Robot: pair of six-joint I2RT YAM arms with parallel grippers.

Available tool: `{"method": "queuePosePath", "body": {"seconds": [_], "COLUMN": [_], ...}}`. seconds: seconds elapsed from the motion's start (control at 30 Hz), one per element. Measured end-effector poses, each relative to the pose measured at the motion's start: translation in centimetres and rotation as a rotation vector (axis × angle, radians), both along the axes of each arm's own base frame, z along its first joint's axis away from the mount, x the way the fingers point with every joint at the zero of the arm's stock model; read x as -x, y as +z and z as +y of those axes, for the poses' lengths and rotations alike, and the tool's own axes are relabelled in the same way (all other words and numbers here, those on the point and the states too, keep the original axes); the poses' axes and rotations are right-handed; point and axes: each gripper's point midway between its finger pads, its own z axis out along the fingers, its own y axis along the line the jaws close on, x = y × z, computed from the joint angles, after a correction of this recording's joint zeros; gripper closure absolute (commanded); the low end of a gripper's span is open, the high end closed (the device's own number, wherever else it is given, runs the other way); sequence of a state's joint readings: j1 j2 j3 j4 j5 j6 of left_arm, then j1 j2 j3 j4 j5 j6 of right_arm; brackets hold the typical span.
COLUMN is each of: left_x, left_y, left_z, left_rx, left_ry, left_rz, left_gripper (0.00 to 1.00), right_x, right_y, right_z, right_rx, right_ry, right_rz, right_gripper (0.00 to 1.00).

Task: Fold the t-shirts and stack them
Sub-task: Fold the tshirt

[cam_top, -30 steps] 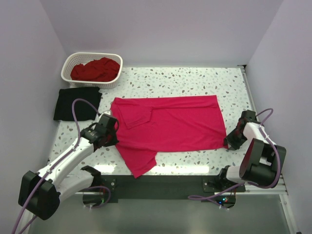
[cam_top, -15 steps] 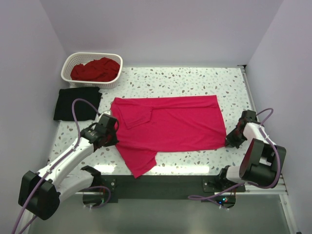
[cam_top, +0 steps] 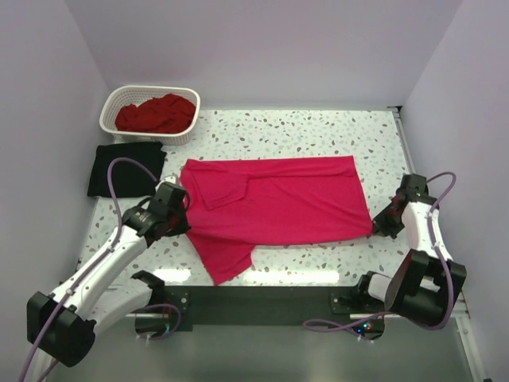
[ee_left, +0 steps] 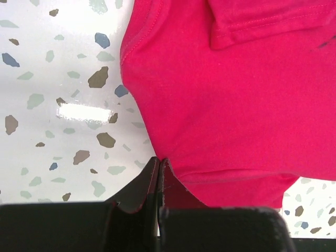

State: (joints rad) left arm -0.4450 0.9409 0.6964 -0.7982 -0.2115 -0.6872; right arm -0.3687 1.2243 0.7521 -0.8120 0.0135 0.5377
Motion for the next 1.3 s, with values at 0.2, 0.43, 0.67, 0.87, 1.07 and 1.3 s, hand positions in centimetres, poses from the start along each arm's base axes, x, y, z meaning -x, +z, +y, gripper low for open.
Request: {"method": "queuePosePath", "body": {"seconds": [0.2, 0.43, 0.67, 0.87, 1.07, 1.3], "left_x": [0.6, -0.5, -2.3, -4.9, -8.3, -10.2], "left_y": [0.7, 1.5, 0.1, 0.4, 1.2, -0.3], "left_z": [0.7, 0.6, 1.3, 1.5, 1.3, 1.8], "left_rx": [-0.006, -0.008, 0.027, 0.042, 0.04, 0.035], "left_ry": [0.014, 0.014, 0.042, 0.037, 0.029, 0.059], "left_rz": [0.011, 0.034, 0.105, 0.114, 0.083, 0.106], "left_gripper": [1.0, 1.0, 1.0, 1.0, 1.0, 1.0], "right_x": [0.6, -0.7, -4.2, -7.1, -11.7, -15.4], "right_y": [1.6, 2.7, 2.2, 2.2, 2.5, 1.0], "right_z": [0.1, -0.3, -0.4, -0.5, -1.4, -0.3], "right_rx": [0.017, 0.026, -0.038, -0.065, -0.057, -0.038], "right_ry": [0.019, 0.04, 0.058, 0.055, 0.065, 0.132], "right_rz": [-0.02, -0.06, -0.066, -0.104, -0.155, -0.142], "right_gripper": [1.0, 1.0, 1.0, 1.0, 1.0, 1.0]}}
